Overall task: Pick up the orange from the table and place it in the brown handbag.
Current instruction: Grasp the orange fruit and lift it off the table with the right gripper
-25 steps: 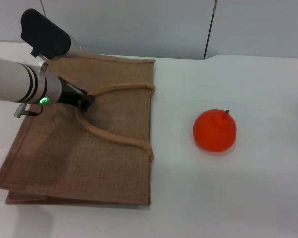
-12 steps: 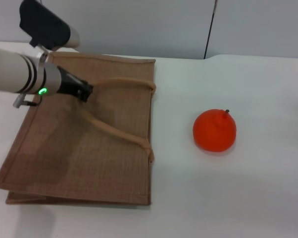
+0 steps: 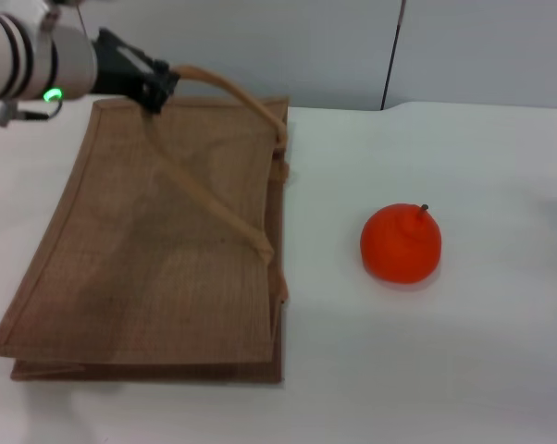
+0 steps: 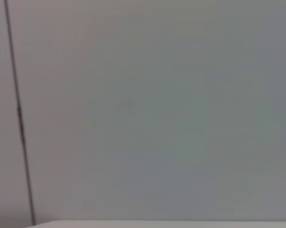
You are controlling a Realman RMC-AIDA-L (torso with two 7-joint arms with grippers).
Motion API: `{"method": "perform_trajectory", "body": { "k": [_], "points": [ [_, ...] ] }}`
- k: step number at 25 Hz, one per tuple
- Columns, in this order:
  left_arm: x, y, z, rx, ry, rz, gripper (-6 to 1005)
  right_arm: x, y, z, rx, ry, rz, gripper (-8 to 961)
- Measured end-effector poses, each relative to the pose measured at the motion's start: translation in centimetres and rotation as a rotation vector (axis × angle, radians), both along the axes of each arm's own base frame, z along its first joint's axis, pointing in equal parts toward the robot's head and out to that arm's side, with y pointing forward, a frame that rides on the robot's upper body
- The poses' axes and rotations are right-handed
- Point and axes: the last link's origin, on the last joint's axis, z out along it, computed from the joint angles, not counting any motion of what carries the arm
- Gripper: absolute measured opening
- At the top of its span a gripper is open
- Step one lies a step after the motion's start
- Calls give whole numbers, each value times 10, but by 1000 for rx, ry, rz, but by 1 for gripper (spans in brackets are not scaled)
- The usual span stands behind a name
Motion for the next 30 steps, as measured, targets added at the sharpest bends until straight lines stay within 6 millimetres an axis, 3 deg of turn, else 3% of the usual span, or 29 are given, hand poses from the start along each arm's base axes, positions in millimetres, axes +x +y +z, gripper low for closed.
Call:
{"method": "perform_trajectory", "body": {
  "k": [11, 16, 30],
  "points": [
    [48, -26, 43, 90, 50, -141, 121, -21, -3, -14, -99, 2, 143, 896],
    [57, -35, 58, 108, 76, -149, 121, -40, -9, -20, -158, -18, 302, 896],
    [90, -53, 76, 130, 108, -242, 121, -64, -18, -27, -366, 55, 498, 897]
  ]
}}
